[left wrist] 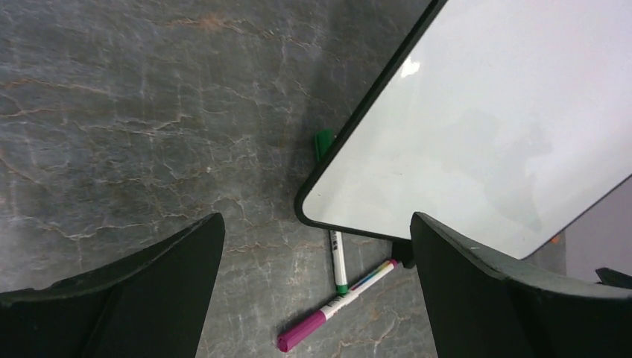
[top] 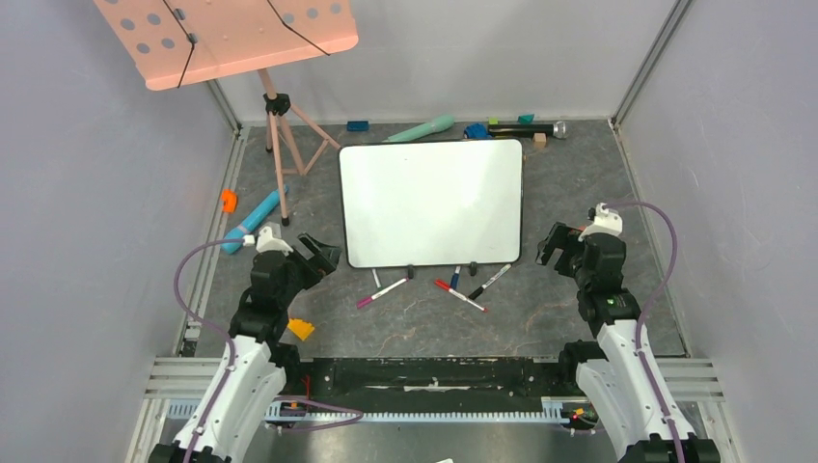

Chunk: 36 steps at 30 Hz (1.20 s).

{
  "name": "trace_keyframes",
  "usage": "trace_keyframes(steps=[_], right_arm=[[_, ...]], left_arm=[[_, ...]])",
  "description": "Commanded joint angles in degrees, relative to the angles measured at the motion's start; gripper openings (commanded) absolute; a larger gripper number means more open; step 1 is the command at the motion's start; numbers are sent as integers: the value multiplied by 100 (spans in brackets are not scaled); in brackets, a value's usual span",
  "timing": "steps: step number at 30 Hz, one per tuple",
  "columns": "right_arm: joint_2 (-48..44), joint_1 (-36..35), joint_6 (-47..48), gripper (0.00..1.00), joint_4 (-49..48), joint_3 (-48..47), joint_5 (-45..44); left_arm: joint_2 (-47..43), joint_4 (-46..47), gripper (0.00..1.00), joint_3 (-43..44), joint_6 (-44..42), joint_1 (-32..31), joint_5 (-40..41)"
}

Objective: Write a sentence on the whiteboard
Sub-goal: Open the pen cap at the center of the board.

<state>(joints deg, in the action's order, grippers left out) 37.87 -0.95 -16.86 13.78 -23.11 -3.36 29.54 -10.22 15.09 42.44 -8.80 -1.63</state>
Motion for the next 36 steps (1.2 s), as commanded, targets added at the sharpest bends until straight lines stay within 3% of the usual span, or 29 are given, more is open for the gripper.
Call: trace_keyframes(steps=[1,6,17,21,28,36], right_arm=[[-63,6,1,98,224,-133,67],[-388,7,-123,98,142,134,317],[-669,3,-42,98,324,135,315],[-700,-16,542,98,251,50,1793],[-457,-215,445,98,8,-45,2052],[-447,-300,431,98,-86,-238,1952]], left_arm=[[396,465,100,429,187,-8,-748],[604,907,100,117,371,-17,-1123],[-249,821,100,-639,494,-34,-1253],[102,1304,97,-697,290,-209,-1654],[1044,1060,93,35,-38,-1960,92],[2048,457,67,776,337,-3257,2442]])
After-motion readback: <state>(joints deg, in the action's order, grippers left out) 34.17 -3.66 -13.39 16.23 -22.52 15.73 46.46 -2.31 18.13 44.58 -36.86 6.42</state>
